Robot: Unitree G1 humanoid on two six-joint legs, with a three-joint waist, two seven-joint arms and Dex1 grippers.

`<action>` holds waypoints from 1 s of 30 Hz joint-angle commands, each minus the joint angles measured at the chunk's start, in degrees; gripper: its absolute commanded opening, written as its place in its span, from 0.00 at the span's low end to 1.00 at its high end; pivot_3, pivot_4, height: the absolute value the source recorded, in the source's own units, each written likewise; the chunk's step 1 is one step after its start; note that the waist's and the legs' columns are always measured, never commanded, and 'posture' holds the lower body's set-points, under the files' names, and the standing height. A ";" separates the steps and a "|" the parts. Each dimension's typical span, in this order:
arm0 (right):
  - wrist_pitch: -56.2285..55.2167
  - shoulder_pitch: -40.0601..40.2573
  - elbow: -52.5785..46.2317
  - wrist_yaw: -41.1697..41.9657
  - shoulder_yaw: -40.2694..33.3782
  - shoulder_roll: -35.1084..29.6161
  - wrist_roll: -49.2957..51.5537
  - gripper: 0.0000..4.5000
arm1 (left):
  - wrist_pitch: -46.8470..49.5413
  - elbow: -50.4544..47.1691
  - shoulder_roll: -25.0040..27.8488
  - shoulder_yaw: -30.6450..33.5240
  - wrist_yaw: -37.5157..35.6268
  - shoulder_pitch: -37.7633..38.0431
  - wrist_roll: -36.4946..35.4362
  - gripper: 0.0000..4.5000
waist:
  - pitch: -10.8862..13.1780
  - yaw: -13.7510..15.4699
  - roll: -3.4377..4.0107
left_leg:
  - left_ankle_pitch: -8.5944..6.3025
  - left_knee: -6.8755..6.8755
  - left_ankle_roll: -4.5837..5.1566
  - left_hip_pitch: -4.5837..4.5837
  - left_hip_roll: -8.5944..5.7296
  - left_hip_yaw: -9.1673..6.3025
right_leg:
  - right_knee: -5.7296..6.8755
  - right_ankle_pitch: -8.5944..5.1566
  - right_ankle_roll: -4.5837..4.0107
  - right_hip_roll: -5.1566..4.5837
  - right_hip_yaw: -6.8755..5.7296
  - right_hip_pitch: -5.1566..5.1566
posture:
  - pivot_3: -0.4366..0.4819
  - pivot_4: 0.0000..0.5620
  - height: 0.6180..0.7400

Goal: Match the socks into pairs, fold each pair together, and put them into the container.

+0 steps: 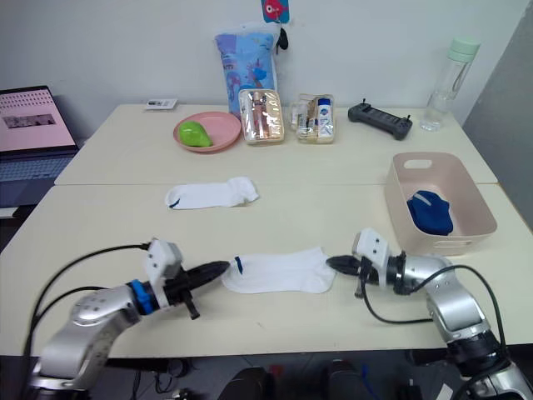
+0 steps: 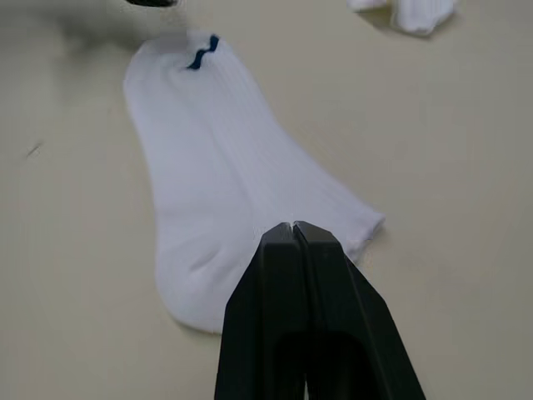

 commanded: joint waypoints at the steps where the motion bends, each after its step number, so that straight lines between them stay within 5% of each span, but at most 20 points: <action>1: 2.07 -1.62 -0.09 -1.07 -1.39 -0.20 0.69 0.28 | 4.39 -2.54 1.09 2.55 0.41 0.92 -3.26 0.14 | 0.00 0.02 0.00 | 0.00 -0.01 0.00 0.01 0.00 0.00 | -0.01 -0.02 -0.02 0.00 0.00 0.01 | 0.48 0.27 1.00; 8: 3.43 -3.22 5.78 -0.98 1.46 0.72 -1.83 0.84 | 8.06 -1.35 -2.27 0.83 4.41 1.70 -2.52 0.64 | 0.01 0.04 -0.01 | 0.00 -0.02 0.00 0.01 -0.01 0.01 | -0.03 -0.03 -0.03 0.00 0.01 0.03 | 0.48 0.27 1.00; 11: 3.71 -3.29 6.54 -0.81 2.55 1.13 -2.18 0.84 | 9.70 0.28 -3.30 -1.03 6.41 0.55 -0.61 0.86 | 0.02 0.07 -0.01 | 0.00 -0.02 0.00 0.00 -0.01 -0.01 | -0.02 -0.03 -0.03 0.00 0.00 0.02 | 0.48 0.27 1.00; 14: 4.16 -3.21 6.52 -0.97 3.31 1.65 -2.17 0.84 | 10.59 1.03 -3.27 -4.04 6.24 -0.32 1.00 0.86 | 0.02 0.04 -0.01 | 0.00 -0.02 0.00 0.00 -0.01 0.00 | -0.02 -0.03 -0.02 0.00 0.00 0.02 | 0.48 0.27 1.00; 17: 4.62 -3.23 6.21 -0.68 3.14 1.63 -1.95 0.71 | 10.25 1.49 -3.61 -4.60 6.10 -0.70 1.36 0.87 | 0.01 0.09 -0.01 | 0.00 -0.02 0.00 0.01 -0.01 -0.01 | -0.02 -0.03 -0.02 0.00 0.00 0.02 | 0.48 0.27 1.00; 20: 5.20 -3.33 5.81 -0.30 2.84 1.39 -1.57 0.46 | 10.73 0.69 -3.56 -4.29 5.48 -0.33 0.62 0.73 | 0.02 0.09 -0.01 | 0.00 -0.02 0.00 0.01 -0.01 0.00 | -0.03 -0.03 -0.03 0.00 0.01 0.03 | 0.48 0.27 1.00; 25: 7.07 -3.11 4.49 1.18 2.57 0.66 -0.17 0.04 | 11.30 -0.39 -3.03 -3.32 4.65 1.01 -0.42 0.36 | 0.02 0.07 -0.01 | -0.01 -0.03 0.00 0.01 -0.01 -0.01 | -0.03 -0.04 -0.03 0.00 0.01 0.02 | 0.48 0.27 1.00; 30: 8.53 -2.72 3.24 2.15 2.81 0.39 0.53 0.00 | 11.61 -1.04 -3.09 -2.88 4.55 2.19 -0.77 0.00 | 0.02 0.06 -0.01 | -0.01 -0.04 -0.01 0.00 -0.01 -0.01 | -0.04 -0.04 -0.04 0.00 0.01 0.02 | 0.48 0.27 1.00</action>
